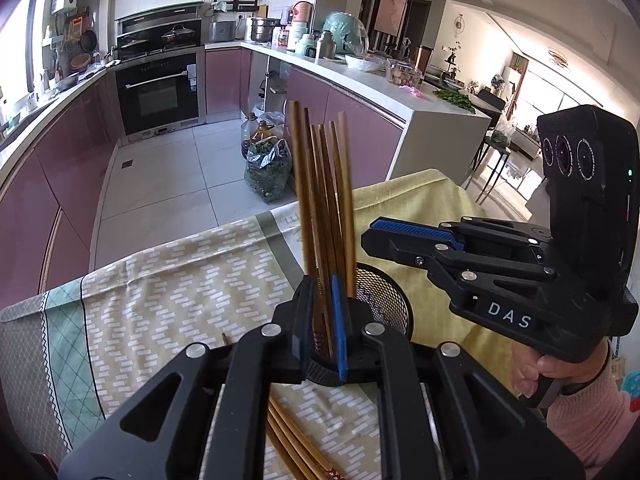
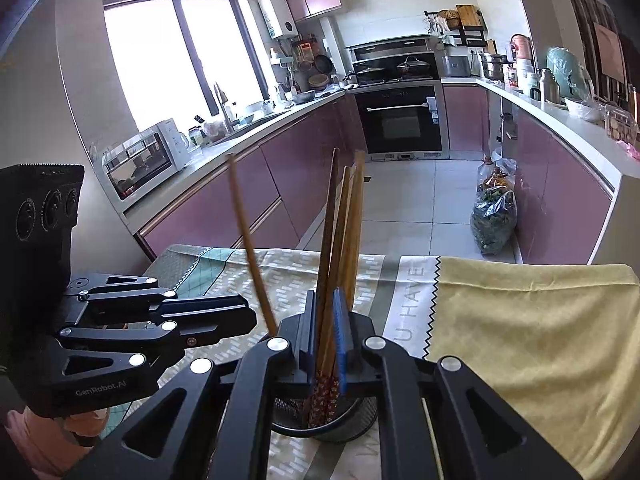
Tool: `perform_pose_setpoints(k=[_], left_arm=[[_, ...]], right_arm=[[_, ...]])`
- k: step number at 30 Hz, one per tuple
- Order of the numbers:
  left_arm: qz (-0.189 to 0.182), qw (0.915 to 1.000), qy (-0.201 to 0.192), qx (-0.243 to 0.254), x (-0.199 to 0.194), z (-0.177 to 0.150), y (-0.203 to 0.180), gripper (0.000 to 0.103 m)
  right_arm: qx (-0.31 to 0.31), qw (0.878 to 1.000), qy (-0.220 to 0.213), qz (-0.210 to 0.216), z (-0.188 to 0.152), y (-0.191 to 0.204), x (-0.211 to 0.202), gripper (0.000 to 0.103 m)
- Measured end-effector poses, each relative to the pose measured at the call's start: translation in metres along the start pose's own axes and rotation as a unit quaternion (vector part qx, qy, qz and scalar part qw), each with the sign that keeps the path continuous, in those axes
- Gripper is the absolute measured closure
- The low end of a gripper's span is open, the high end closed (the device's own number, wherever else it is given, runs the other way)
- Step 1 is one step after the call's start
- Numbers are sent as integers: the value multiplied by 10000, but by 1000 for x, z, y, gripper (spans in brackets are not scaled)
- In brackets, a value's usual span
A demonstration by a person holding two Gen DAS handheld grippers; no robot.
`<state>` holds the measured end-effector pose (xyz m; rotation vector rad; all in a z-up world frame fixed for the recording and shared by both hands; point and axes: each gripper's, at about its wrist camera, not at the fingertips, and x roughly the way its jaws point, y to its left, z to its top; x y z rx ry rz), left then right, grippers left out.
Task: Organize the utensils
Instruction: 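Open the right gripper and move it back to the loose chopsticks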
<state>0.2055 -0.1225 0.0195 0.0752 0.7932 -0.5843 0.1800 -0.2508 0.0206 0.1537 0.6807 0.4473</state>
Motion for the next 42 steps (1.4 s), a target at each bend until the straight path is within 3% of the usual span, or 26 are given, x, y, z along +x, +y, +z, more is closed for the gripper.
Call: perform_pose_setpoints(k=[6, 16, 19, 29, 42], left_arm=[[-48, 9998, -81, -195, -4, -19, 8, 89], [146, 9976, -517, -444, -44, -67, 25, 72], [251, 9980, -359, -446, -43, -89, 29, 70], [200, 9959, 527, -709, -6, -158, 45, 70], [332, 9946, 769, -619, 8, -177, 35, 70]], right_arm=[[6, 9999, -17, 104, -8, 2, -5, 88], [-351, 9971, -213, 639, -40, 35, -44, 71], [-415, 9959, -110, 792, -55, 44, -49, 62], [-213, 9912, 917, 933, -109, 58, 0, 62], [-275, 9882, 1332, 704, -136, 73, 25, 62]])
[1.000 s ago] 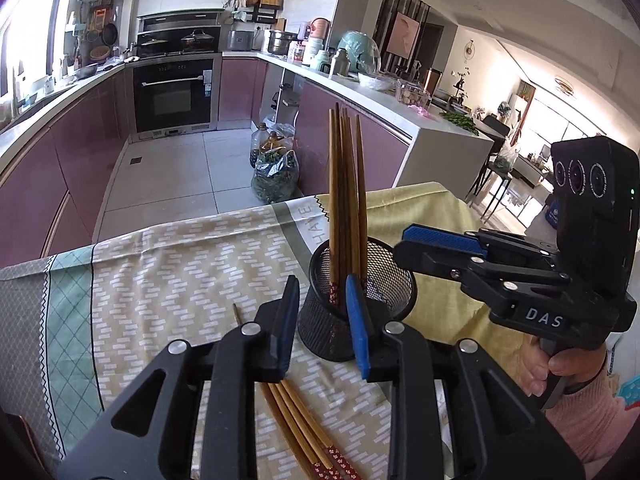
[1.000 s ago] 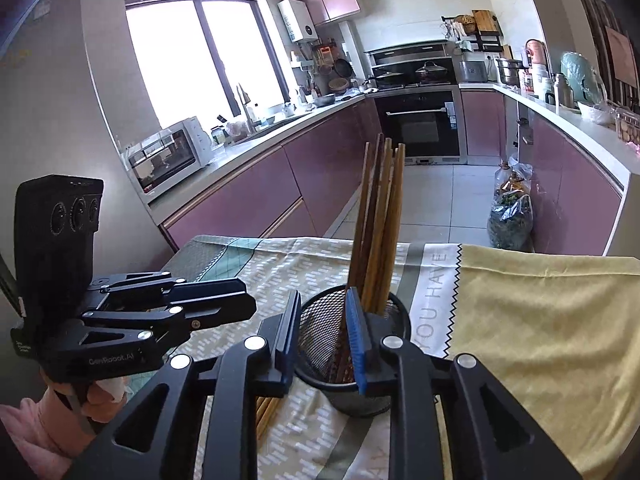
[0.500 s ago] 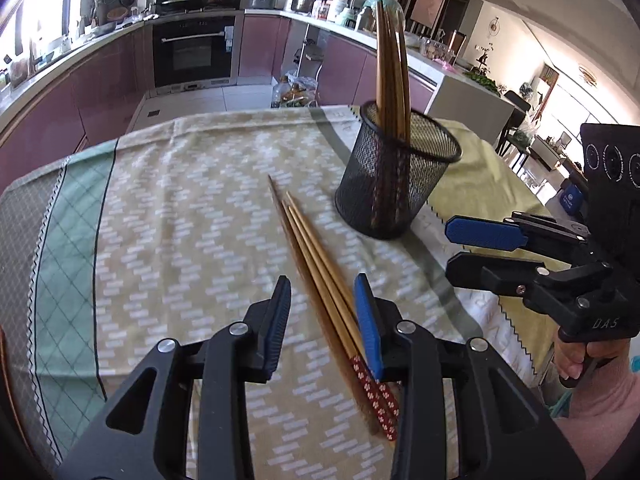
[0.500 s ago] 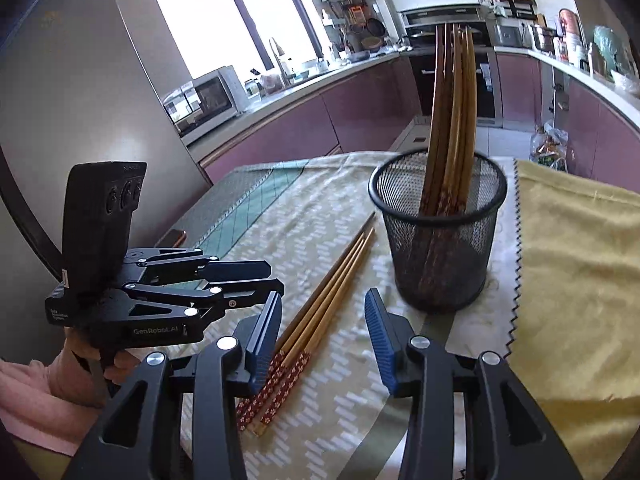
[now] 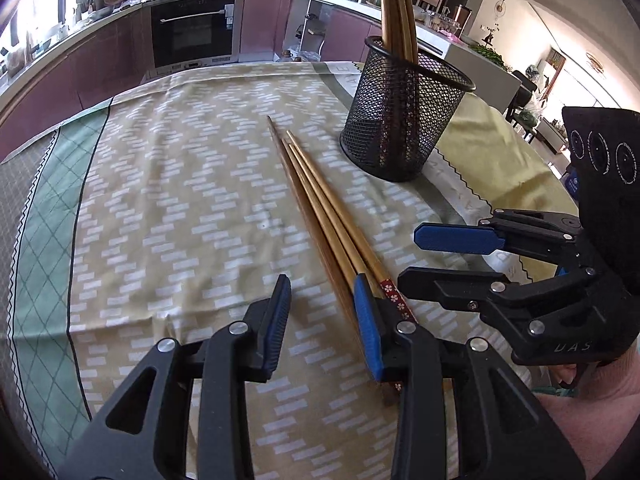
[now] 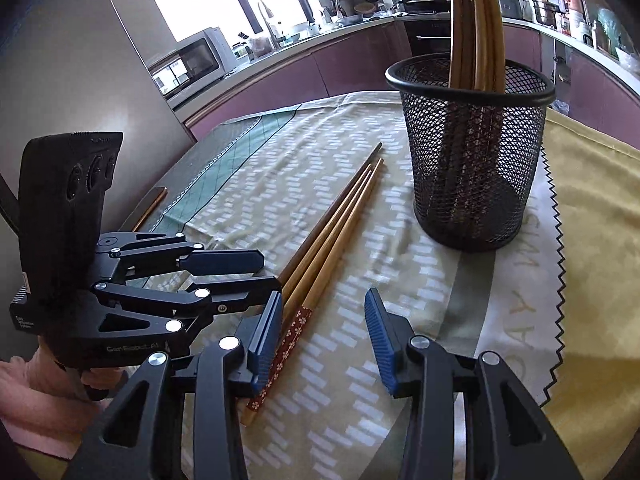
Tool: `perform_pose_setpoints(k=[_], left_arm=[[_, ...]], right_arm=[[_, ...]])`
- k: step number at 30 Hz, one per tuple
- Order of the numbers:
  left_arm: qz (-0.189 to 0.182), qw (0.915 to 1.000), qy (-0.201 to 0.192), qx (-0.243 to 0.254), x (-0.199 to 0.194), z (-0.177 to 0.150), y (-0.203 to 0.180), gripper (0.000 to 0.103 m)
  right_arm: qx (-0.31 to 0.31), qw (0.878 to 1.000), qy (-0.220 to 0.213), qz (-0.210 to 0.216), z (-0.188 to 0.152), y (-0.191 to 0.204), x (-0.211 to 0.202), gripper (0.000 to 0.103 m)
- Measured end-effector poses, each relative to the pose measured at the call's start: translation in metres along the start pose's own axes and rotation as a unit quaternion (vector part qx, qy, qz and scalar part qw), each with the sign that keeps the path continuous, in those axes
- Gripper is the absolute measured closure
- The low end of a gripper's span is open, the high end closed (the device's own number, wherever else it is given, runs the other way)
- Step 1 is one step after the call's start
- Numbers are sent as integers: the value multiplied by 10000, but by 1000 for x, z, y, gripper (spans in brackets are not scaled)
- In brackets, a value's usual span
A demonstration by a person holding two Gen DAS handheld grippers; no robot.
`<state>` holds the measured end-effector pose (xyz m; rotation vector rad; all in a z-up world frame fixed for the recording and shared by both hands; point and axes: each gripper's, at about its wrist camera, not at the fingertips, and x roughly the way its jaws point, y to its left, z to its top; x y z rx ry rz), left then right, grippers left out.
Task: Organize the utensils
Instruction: 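Open the right gripper and move it back to the loose chopsticks, then close the right gripper on a red-tipped chopstick on the cloth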
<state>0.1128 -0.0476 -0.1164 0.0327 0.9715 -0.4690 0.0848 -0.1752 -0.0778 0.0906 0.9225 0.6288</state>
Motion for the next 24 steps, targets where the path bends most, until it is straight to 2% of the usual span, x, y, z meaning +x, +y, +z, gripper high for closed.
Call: perform_pose_setpoints(k=[6, 16, 24], left_arm=[[245, 9996, -14, 127, -3, -2, -4, 68], [492, 9988, -36, 59, -8, -3, 1, 69], [427, 9991, -69, 3, -6, 8, 7, 70]], right_arm=[[-77, 9999, 53, -123, -1, 1, 4, 62], [-338, 9982, 77, -497, -1, 11, 10, 66], [-359, 9968, 130, -706, 5, 13, 16, 67]])
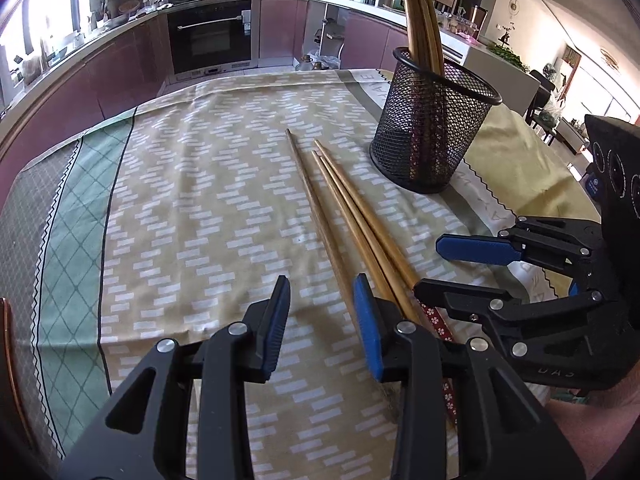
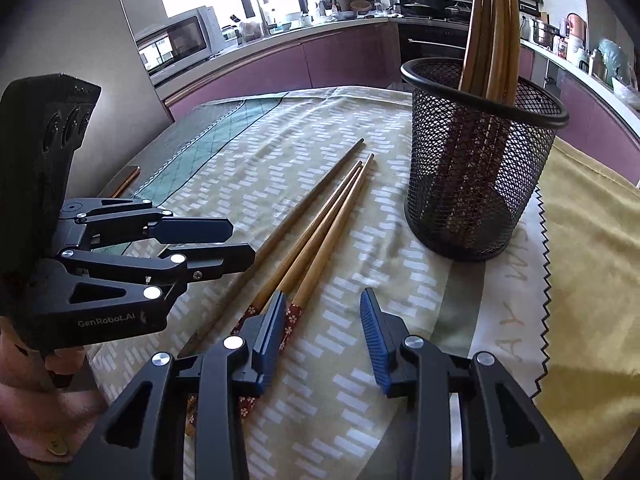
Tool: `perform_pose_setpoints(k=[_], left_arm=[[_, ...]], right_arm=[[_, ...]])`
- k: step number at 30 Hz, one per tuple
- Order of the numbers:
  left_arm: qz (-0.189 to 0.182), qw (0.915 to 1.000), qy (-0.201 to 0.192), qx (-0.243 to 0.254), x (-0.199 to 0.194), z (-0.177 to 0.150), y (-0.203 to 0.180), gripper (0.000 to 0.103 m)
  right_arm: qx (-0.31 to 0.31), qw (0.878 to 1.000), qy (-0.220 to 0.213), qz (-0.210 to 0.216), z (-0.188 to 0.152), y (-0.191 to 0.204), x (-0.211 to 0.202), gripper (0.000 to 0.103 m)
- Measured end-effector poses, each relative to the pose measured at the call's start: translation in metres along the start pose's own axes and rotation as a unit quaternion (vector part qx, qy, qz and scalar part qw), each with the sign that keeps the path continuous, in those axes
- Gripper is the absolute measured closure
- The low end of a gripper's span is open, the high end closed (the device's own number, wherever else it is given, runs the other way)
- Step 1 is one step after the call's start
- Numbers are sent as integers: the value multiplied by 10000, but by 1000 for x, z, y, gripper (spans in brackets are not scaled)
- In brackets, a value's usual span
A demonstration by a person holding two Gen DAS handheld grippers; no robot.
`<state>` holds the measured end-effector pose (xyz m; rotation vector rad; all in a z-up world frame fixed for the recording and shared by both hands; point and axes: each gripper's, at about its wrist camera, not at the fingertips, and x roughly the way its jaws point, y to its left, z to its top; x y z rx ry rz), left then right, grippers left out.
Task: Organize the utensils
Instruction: 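Close the right gripper on a red-tipped chopstick on the cloth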
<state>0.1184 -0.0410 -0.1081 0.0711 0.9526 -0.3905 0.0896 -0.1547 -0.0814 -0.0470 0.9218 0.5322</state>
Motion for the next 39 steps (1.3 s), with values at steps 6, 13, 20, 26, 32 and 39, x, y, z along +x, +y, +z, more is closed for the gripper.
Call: perform_pose_setpoints(k=[6, 13, 20, 26, 32, 39], left_arm=[[47, 9998, 48, 173, 11, 9, -8, 72], [-31, 10000, 90, 25, 15, 7, -5, 92], [34, 10000, 40, -79, 18, 18, 2, 87], [170, 9998, 88, -23, 34, 35, 3, 86], [207, 9997, 101, -12, 43, 46, 1, 86], [149, 9997, 44, -207, 46, 51, 2, 93]], right_arm=[[-37, 9999, 26, -124, 7, 4, 9, 76], [197, 9998, 72, -51, 7, -11, 9, 90], [147, 9998, 42, -150, 17, -12, 17, 88], [128, 9995, -1, -277, 32, -14, 29, 88], [93, 9993, -55, -368, 41, -14, 38, 89], [323, 9991, -97, -265, 40, -22, 35, 97]])
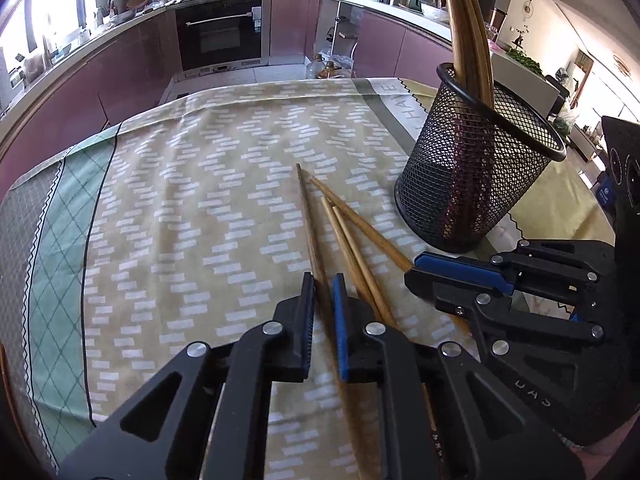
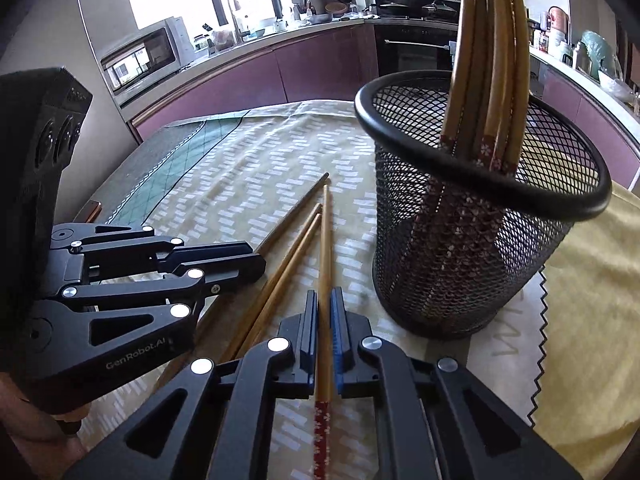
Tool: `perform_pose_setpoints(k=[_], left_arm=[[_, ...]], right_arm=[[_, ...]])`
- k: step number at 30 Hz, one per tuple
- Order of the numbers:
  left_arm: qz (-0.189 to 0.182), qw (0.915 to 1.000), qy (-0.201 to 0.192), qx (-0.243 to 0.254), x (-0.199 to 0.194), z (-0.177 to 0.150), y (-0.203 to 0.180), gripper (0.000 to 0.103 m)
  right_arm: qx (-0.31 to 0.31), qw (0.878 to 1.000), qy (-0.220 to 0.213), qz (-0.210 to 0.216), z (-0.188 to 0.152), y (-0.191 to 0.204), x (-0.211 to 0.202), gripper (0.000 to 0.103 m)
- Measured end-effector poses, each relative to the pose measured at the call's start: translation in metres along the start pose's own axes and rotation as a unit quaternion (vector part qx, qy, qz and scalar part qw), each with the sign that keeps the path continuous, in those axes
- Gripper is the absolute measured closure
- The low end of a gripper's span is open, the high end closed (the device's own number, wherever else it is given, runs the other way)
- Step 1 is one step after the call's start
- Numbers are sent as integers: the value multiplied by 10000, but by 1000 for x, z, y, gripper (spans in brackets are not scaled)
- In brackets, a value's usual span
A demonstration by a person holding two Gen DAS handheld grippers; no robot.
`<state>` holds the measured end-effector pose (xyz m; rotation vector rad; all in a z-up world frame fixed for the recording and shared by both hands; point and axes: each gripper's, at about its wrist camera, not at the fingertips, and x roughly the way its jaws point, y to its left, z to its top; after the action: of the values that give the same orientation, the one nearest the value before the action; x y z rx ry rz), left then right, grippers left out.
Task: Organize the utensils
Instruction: 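Close the right gripper on a red-tipped chopstick on the cloth, then lift the chopstick upright with the right gripper over the holder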
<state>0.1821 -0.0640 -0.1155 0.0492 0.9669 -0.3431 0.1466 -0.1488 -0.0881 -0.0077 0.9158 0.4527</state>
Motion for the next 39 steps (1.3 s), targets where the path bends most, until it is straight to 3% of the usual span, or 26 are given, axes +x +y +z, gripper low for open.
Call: perform_pose_setpoints(k=[11, 23, 39], left_arm=[[-342, 9988, -258, -240, -30, -10, 8, 95], [-924, 9930, -732, -28, -92, -10, -7, 95], [-1360, 9832, -1218, 97, -149, -4, -17, 95]], right_arm=[[186, 9987, -258, 399, -7, -9, -32, 97], [179, 9935, -807, 784, -10, -11, -83, 97], [366, 9846, -1436, 922, -11, -33, -130, 97]])
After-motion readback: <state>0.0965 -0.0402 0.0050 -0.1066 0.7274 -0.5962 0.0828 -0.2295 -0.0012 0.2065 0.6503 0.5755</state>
